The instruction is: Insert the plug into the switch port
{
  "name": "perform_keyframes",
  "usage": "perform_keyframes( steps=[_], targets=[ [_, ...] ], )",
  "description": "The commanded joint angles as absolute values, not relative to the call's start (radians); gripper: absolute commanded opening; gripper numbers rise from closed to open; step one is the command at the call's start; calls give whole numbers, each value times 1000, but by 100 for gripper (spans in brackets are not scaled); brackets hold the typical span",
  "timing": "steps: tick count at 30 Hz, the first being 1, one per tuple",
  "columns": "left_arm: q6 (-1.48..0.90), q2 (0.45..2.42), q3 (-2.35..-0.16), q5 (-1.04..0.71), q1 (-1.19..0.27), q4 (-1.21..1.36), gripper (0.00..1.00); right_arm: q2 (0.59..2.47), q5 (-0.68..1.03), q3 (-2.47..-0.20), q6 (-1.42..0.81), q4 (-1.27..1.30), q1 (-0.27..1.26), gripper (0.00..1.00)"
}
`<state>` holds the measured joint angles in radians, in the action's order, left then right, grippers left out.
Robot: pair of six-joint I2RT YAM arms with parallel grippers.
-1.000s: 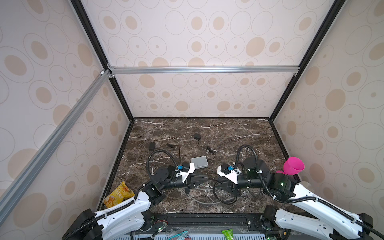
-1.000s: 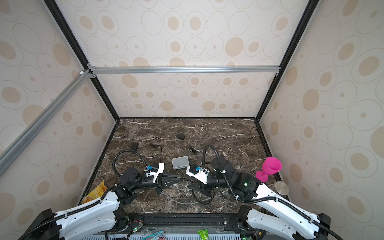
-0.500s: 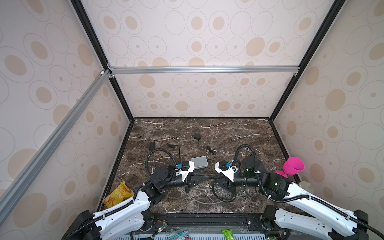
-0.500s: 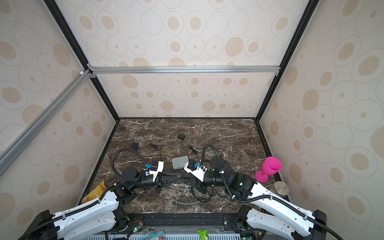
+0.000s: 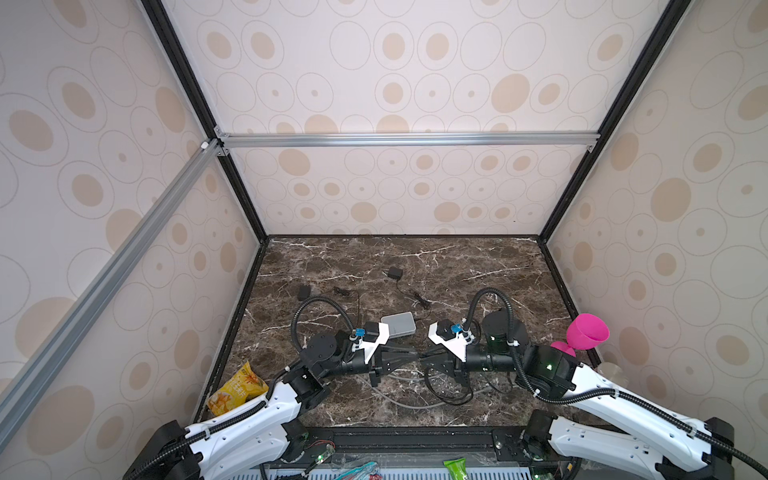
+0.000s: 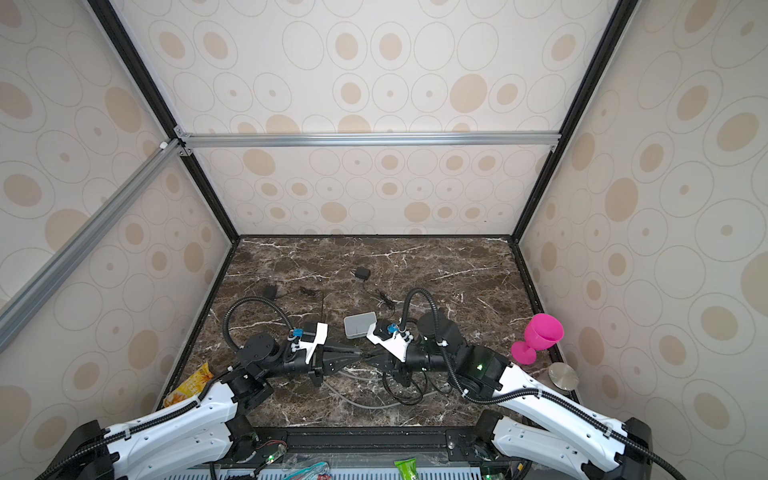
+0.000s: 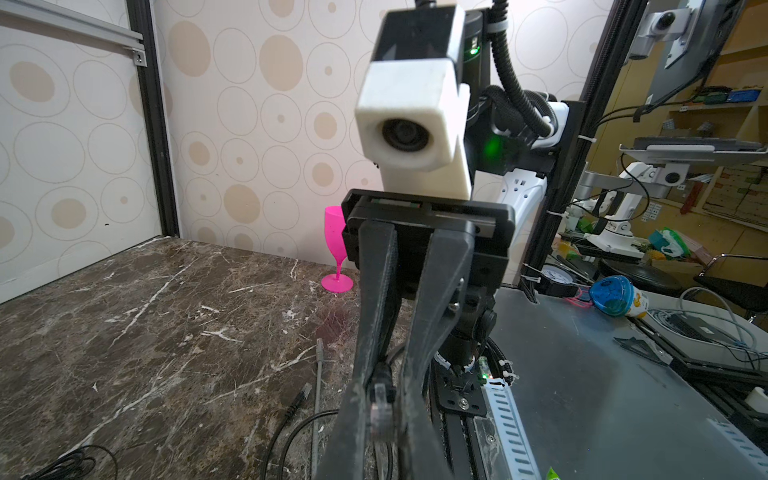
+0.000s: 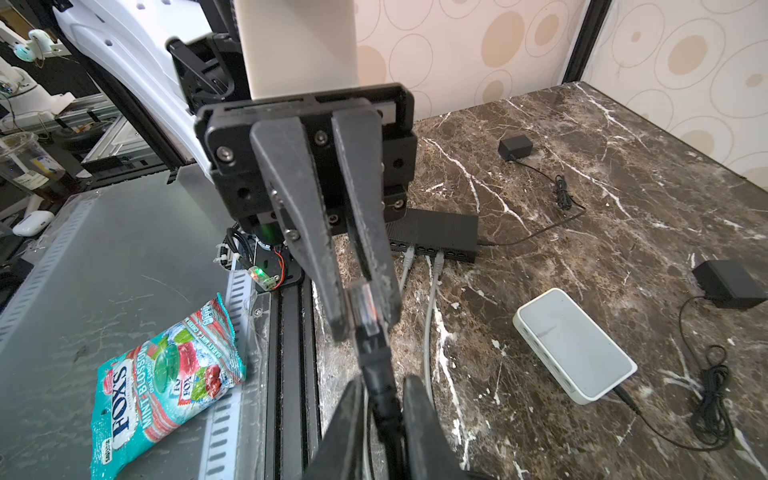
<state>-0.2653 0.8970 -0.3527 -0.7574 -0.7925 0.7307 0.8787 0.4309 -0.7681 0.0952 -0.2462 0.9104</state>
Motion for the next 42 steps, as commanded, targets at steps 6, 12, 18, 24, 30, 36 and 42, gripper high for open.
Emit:
perform_keyframes(
  steps=[6,12,18,24,30,36,42],
  targets=[
    [-260,888,-400,-741,-796,733,8,868,488,-765,109,-235,914,4],
    [-299,830,-391,-569,-794,706,82,870,324,-799,124,-315,915,0],
    [-305,725,-423,-296,-753,516,87,917,-147,-1054,268,-532,829,0],
    [-316,707,-406,-234,-729,524,85,1019,-620,-1319,525,-346,685,0],
    [-326,773,-432,-246,-721,520,85,1123,-652,-1396,641,-203,647,0],
    [-401,852,-413,-210,-714,521,87,1224,-467,-1062,339,-206,560,0],
    [-437,1052,-480,-198,-687,452,90,1275,-319,-877,180,-167,492,0]
  ],
)
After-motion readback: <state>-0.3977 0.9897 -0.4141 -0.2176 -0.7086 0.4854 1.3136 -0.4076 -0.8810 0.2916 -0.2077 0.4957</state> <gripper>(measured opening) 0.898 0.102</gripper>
